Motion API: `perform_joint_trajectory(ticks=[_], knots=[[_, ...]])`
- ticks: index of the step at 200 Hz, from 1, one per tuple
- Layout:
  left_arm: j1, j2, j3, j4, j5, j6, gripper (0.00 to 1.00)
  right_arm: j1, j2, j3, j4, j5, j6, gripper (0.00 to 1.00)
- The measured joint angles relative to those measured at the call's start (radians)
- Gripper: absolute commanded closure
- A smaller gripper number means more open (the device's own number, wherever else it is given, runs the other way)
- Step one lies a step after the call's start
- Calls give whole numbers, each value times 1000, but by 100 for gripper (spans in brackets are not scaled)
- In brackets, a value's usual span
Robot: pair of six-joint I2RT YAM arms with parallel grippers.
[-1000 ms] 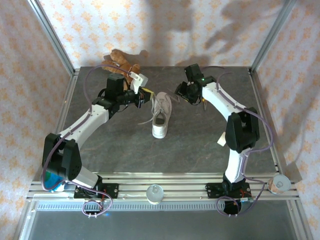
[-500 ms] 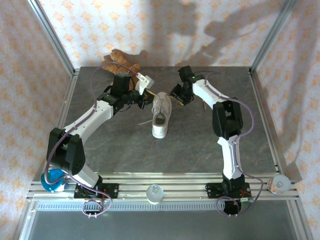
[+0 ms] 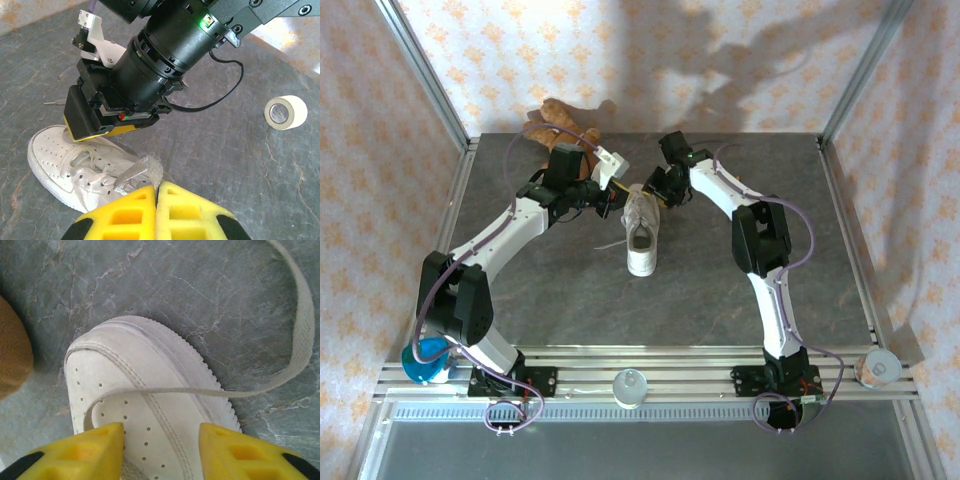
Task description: Tie the shoes
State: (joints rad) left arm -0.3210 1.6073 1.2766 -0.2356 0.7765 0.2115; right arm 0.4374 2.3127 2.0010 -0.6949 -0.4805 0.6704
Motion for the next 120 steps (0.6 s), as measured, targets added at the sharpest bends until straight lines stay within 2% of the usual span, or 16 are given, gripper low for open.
perform_joint_trajectory(ticks=[18, 32, 71, 82, 99, 120], knots=[[0, 0, 0, -3, 0, 0, 100, 3, 0, -1, 24, -10, 0, 90], [0, 0, 0, -3, 0, 0, 100, 6, -1, -1, 43, -15, -2, 100], [0, 0, 0, -21, -8, 20, 100, 10, -39, -39, 59, 11, -16, 100], [0, 0, 0, -26, -8, 26, 100, 10, -51, -40, 59, 22, -19, 93], [0, 0, 0, -32, -11, 26, 100, 10, -68, -39, 59, 37, -29, 70], [0, 0, 0, -32, -11, 26, 100, 10, -72, -34, 60, 43, -33, 58]])
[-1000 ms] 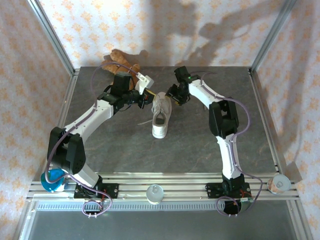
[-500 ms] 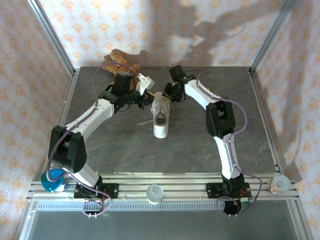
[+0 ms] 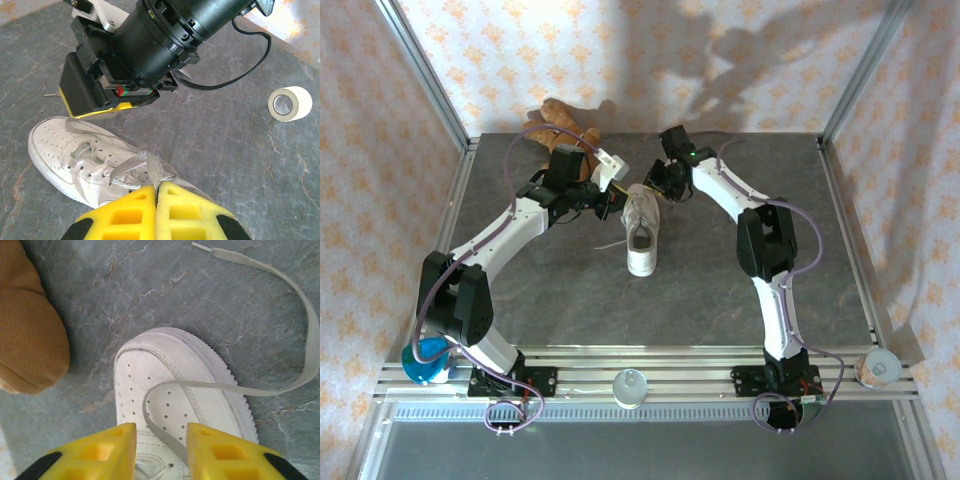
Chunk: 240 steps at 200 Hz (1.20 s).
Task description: Tie the shoes
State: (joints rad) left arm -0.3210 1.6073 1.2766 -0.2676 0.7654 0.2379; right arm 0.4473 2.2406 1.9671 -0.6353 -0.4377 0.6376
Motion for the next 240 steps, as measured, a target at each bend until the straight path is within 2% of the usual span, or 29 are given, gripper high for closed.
perform_joint_trajectory(ticks=[35, 89, 105, 138, 148, 206, 240], knots=[[0, 0, 0, -6, 0, 0, 100, 2, 8, 18, -6, -2, 4, 52], [0, 0, 0, -9, -9, 0, 100, 15, 101, 120, -32, -30, 3, 52], [-2, 0, 0, -14, -11, 0, 100, 19, 136, 152, -53, -36, -6, 59], [-9, 0, 4, -27, -15, 8, 100, 17, 148, 178, -79, -42, -23, 93], [-11, 0, 5, -30, -15, 8, 100, 17, 148, 178, -84, -41, -24, 100], [-25, -5, 5, -37, -15, 27, 100, 22, 139, 200, -106, -30, -71, 100], [-56, -56, -26, -39, -15, 55, 100, 63, 137, 362, -122, -48, -101, 100]])
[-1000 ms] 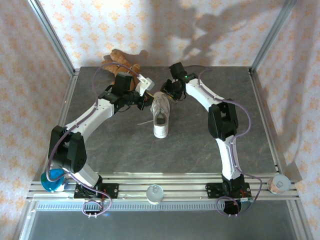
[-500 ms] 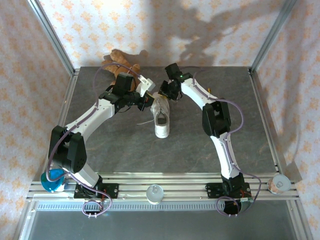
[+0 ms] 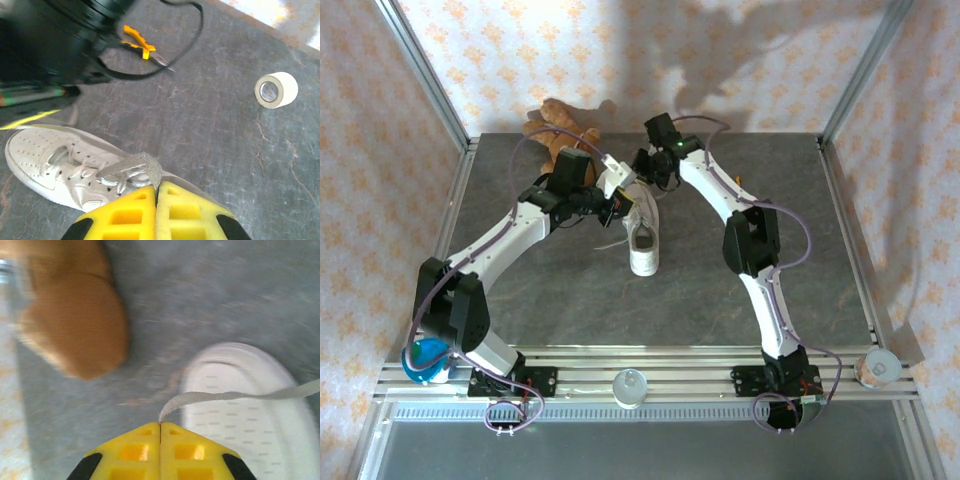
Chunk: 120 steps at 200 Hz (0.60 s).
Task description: Tie the shoes
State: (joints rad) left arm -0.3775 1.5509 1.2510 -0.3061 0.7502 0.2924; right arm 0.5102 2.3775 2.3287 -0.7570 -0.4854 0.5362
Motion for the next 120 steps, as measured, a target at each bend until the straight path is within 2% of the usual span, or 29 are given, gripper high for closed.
perform_joint_trajectory(ticks=[33, 57, 66, 79, 88, 97, 120], knots=[[-23, -88, -101, 27, 6, 18, 100, 96, 0, 181, 4, -83, -15, 100], [-28, -143, -174, 46, 9, 24, 100, 163, 0, 228, 23, -173, -15, 100], [-28, -155, -189, 51, 9, 25, 100, 176, 2, 228, 22, -203, -18, 92], [-28, -168, -200, 57, 8, 24, 100, 183, 12, 228, 15, -241, -22, 71], [-28, -170, -200, 61, 8, 24, 100, 181, 20, 228, 8, -254, -37, 61], [-28, -170, -199, 64, 8, 24, 100, 175, 26, 227, -5, -260, -56, 54], [-28, -164, -193, 63, 8, 21, 100, 154, 25, 227, -36, -259, -96, 48]])
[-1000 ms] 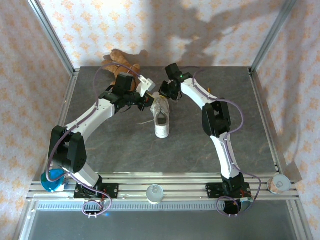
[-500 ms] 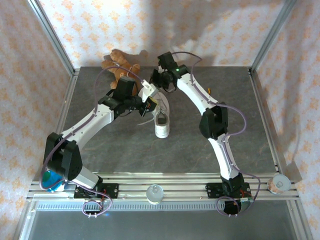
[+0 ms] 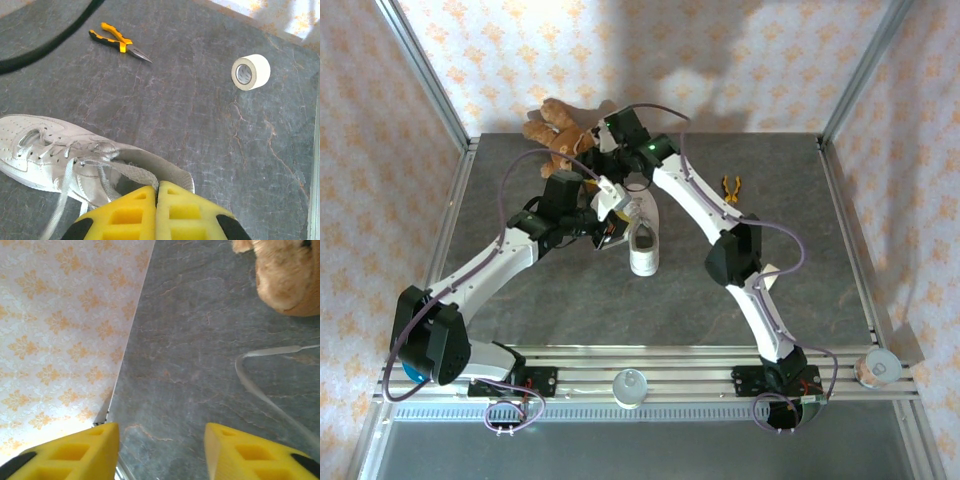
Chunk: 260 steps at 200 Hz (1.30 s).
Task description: Tie the shoes
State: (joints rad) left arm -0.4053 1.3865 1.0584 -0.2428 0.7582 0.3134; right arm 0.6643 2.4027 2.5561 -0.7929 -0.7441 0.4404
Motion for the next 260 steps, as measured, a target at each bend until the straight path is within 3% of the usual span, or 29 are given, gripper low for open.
perform_joint_trajectory(ticks=[60, 96, 120, 141, 178, 260], knots=[[60, 52, 56, 13, 47, -37, 100, -150, -198, -218, 0, 24, -73, 44], [106, 97, 99, 23, 92, -62, 100, -233, -511, -636, 159, 53, -149, 41], [120, 127, 135, 23, 121, -77, 100, -223, -699, -968, 376, 56, -193, 38], [124, 161, 179, 22, 143, -92, 100, -190, -753, -1136, 486, 64, -250, 31], [127, 216, 253, -8, 164, -133, 100, -109, -732, -1183, 532, 123, -383, 31], [160, 292, 302, -30, 205, -247, 100, -104, -685, -1164, 581, 154, -511, 31]])
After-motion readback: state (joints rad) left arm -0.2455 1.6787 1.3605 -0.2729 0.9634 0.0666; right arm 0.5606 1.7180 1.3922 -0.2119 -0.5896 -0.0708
